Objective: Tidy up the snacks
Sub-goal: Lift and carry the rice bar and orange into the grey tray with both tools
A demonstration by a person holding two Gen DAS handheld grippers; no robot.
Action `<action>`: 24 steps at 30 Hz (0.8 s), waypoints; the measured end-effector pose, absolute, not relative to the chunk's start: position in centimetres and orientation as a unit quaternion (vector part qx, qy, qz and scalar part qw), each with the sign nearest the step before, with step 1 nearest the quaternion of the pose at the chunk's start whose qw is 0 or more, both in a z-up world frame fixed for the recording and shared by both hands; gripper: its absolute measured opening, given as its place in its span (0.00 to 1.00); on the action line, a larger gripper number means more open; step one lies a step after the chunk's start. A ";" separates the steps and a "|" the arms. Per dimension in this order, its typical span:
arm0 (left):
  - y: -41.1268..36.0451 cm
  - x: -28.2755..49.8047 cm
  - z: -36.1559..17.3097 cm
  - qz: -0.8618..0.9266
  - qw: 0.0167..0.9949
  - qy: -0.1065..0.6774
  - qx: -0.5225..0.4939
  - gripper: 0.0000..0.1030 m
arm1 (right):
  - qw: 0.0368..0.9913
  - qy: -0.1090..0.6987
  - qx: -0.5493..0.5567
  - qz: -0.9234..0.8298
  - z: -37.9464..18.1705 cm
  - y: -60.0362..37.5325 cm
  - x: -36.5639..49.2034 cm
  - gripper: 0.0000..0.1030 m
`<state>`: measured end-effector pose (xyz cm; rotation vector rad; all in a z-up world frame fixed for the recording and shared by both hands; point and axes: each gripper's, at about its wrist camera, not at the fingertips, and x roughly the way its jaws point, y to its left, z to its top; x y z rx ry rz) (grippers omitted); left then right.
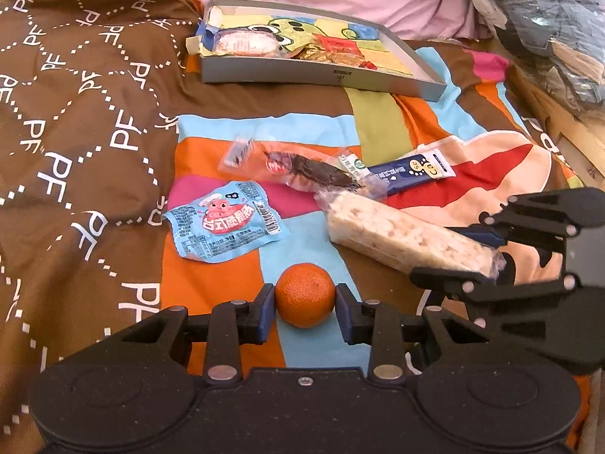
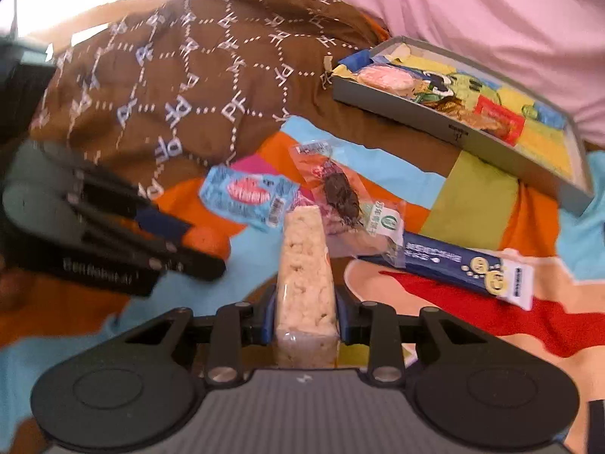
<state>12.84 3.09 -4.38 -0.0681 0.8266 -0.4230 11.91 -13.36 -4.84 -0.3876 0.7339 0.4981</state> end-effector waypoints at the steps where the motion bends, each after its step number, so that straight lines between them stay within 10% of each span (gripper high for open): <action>1: 3.1 12.8 -4.3 -0.203 0.894 0.398 -0.035 0.35 | 0.885 0.346 -0.205 0.233 -4.9 -13.2 11.4 0.33; 24: 1.0 13.2 -2.2 -0.214 0.904 0.366 -0.051 0.34 | 0.862 0.210 -0.433 0.159 -3.9 -13.1 5.8 0.33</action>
